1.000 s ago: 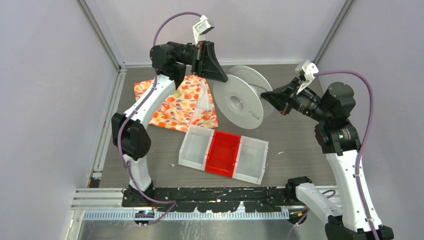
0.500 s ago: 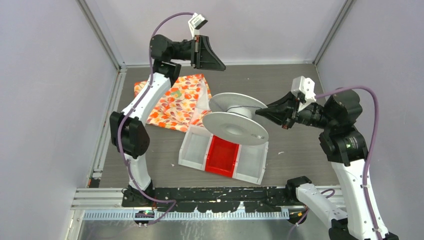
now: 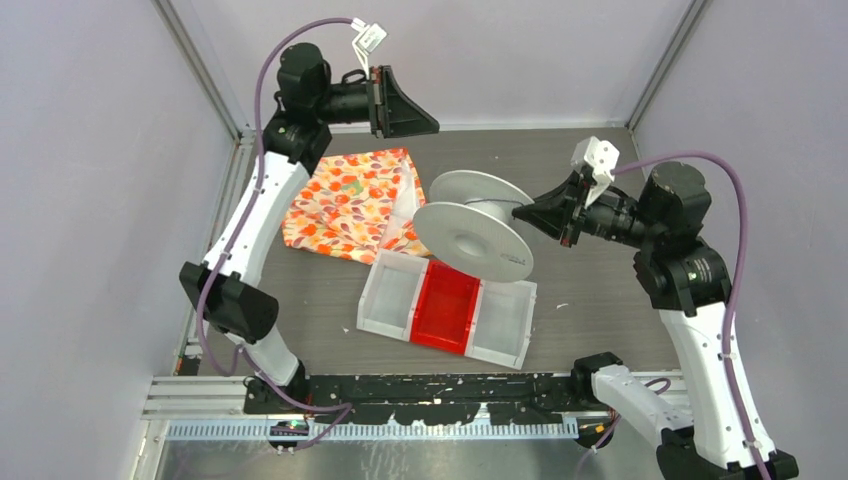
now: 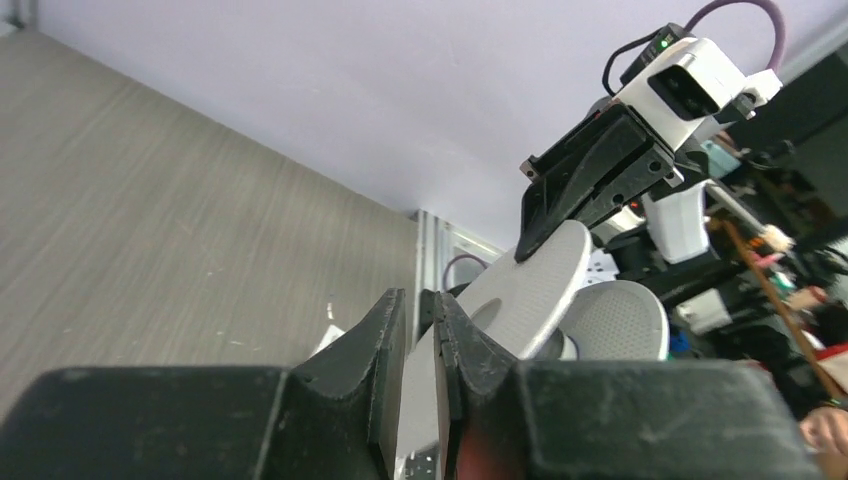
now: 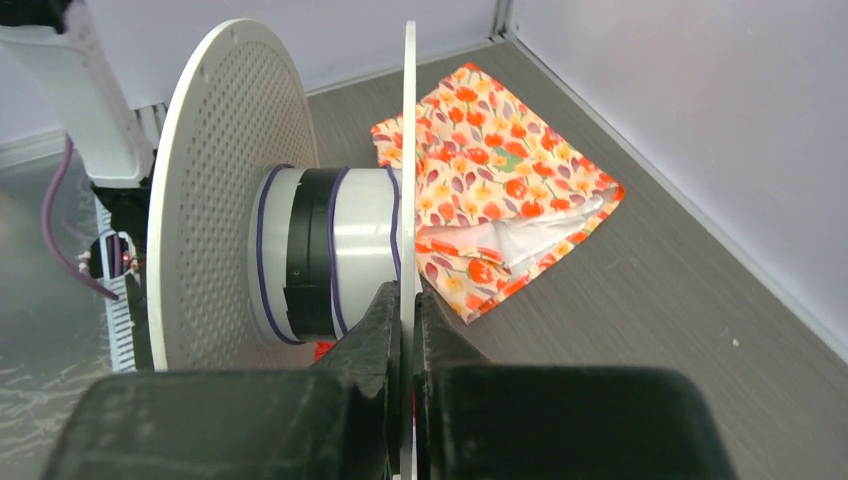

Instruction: Wrap the cables

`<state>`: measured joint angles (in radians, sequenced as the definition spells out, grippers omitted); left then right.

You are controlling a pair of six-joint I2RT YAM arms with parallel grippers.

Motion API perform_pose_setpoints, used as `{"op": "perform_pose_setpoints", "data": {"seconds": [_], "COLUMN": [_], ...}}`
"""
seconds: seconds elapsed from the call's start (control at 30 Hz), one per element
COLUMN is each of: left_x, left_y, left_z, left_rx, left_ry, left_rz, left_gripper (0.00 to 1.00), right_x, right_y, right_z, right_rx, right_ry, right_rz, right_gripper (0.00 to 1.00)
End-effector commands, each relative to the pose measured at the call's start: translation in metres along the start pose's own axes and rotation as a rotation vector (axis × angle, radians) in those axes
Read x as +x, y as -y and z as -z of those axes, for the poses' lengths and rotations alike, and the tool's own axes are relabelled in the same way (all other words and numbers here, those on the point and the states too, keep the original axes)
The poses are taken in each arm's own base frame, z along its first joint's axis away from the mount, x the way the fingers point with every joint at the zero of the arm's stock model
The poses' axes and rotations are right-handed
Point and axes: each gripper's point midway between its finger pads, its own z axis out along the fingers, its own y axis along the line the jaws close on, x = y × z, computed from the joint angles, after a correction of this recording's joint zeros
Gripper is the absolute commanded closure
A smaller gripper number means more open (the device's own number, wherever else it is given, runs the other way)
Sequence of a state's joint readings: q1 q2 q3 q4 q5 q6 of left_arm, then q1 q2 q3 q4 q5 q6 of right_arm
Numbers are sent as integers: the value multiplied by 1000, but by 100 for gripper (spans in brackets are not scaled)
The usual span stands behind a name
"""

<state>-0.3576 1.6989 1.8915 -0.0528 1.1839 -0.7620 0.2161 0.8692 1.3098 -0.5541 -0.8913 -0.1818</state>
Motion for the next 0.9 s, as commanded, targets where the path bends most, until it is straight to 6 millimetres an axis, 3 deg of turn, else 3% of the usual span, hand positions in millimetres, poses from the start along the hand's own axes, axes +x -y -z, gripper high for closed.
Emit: {"op": "perform_pose_setpoints", "data": {"seconds": [0.0,0.1,0.23,0.33,0.47,0.6,0.67,0.87], "left_x": [-1,2,11,23,57,86,97,148], "left_y": [4,-3,-18,-44,-87,-115,-130,-183], "left_z": [15,20,22,27,37,33,29,13], "left_rx": [-153,-219,-265,-349,-511,-590,-626,-693], "left_ry": [3,10,24,52,98,158,171,2], "left_rz": [-97,-117,-115,-94,-59,-103,-124,26], "left_gripper": [82,82,82,82,78,68,63,63], "right_x": [-22,-25,-42,-53,-54,-39,-18,34], "right_y": [20,35,64,86,118,144,159,203], "right_z": [1,-1,2,4,10,5,-2,-18], "right_rx": [104,176,338,448,612,705,750,891], "right_ry": [25,50,129,151,200,263,268,324], "right_rz": [-19,-48,-110,-184,-280,-372,-444,-620], "right_gripper": [99,99,100,99,99,99,99,99]}}
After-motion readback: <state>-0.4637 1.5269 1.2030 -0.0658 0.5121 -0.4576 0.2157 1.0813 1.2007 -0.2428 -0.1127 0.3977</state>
